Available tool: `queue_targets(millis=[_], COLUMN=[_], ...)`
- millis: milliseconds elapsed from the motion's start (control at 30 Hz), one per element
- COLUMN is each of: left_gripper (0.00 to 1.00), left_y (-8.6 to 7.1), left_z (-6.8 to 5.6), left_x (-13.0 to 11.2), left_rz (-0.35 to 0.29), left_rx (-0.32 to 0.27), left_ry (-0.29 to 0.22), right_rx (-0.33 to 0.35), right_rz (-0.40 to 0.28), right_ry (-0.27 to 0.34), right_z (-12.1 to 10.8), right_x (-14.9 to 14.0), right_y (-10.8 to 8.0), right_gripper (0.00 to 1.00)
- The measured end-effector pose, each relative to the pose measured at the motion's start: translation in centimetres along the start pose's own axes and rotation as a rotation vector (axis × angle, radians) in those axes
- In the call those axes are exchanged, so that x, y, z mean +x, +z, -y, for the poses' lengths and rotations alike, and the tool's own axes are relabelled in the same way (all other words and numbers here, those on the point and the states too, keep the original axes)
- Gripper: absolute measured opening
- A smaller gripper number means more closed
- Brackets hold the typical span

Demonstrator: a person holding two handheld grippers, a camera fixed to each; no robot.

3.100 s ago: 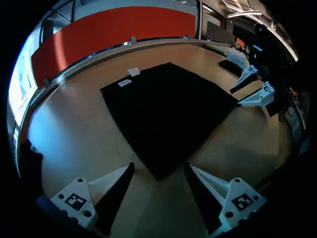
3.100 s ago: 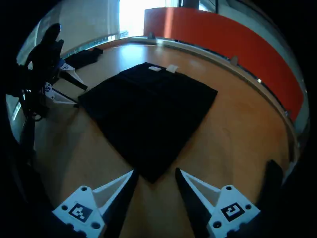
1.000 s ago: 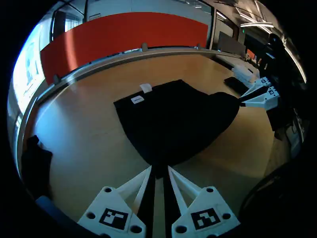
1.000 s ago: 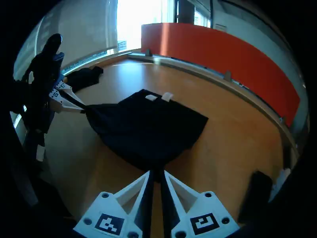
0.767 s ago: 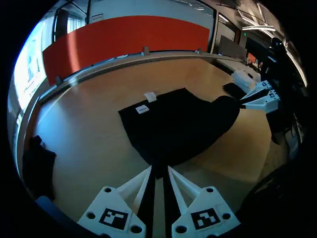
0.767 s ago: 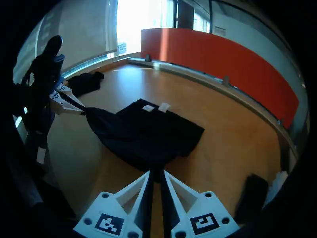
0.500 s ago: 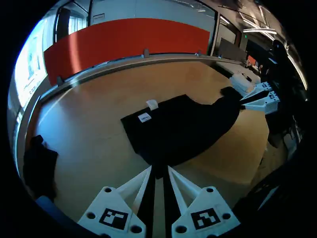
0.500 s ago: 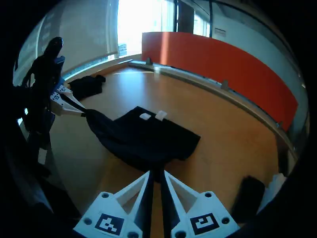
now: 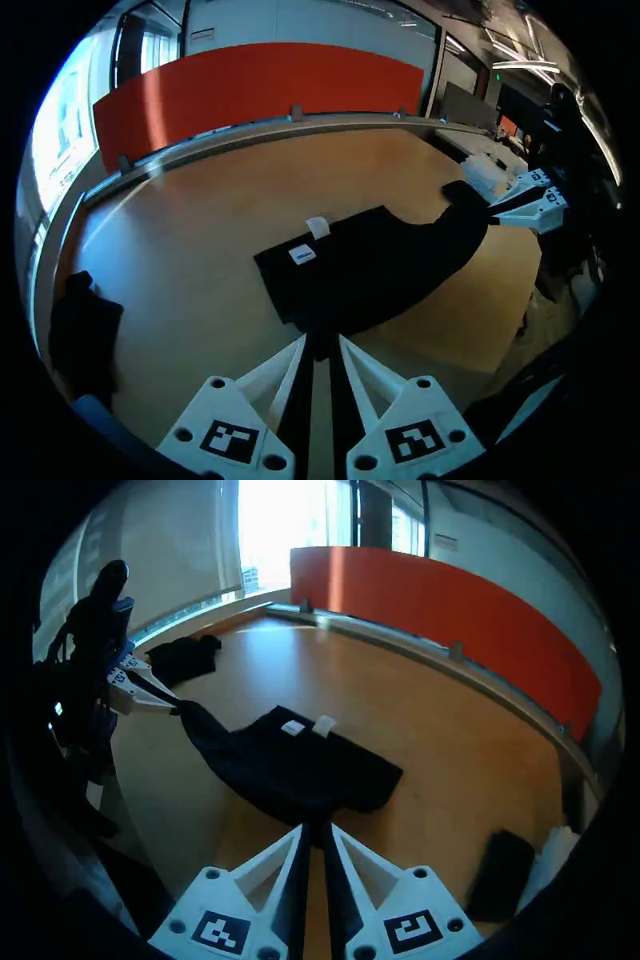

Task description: Fold towel

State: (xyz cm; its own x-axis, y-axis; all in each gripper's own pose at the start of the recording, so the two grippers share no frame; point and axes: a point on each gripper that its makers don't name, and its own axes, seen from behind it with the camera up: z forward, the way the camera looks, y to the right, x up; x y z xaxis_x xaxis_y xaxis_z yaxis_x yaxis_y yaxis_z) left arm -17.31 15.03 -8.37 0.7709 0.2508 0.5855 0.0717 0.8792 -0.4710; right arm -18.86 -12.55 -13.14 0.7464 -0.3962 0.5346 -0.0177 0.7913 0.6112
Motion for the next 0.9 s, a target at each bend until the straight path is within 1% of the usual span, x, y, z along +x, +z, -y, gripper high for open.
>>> queue_targets(millis=[233,400,633,900], left_gripper=[0.13,0.13,0.13,0.13], left_y=[0.5,1.4,3.4,6.3], left_z=[0.4,1.0,2.0,3.0], left_x=[0.5,1.1,2.1,2.7], left_rz=[-0.003,-0.003,-0.006,0.008], left_rx=[0.009,0.024,0.045,0.063], left_ry=[-0.002,-0.008,-0.015,-0.004], right_rx=[-0.006,-0.010,-0.021,-0.033], right_rz=[0.012,0.022,0.037,0.064], right_ry=[-0.004,-0.013,-0.017,0.000], right_z=[-0.4,-1.0,-2.3,-4.3], right_x=[0.2,0.5,0.9,0.8], right_y=[0.3,1.1,3.1,5.7], right_gripper=[0.11,0.11,0.11,0.11])
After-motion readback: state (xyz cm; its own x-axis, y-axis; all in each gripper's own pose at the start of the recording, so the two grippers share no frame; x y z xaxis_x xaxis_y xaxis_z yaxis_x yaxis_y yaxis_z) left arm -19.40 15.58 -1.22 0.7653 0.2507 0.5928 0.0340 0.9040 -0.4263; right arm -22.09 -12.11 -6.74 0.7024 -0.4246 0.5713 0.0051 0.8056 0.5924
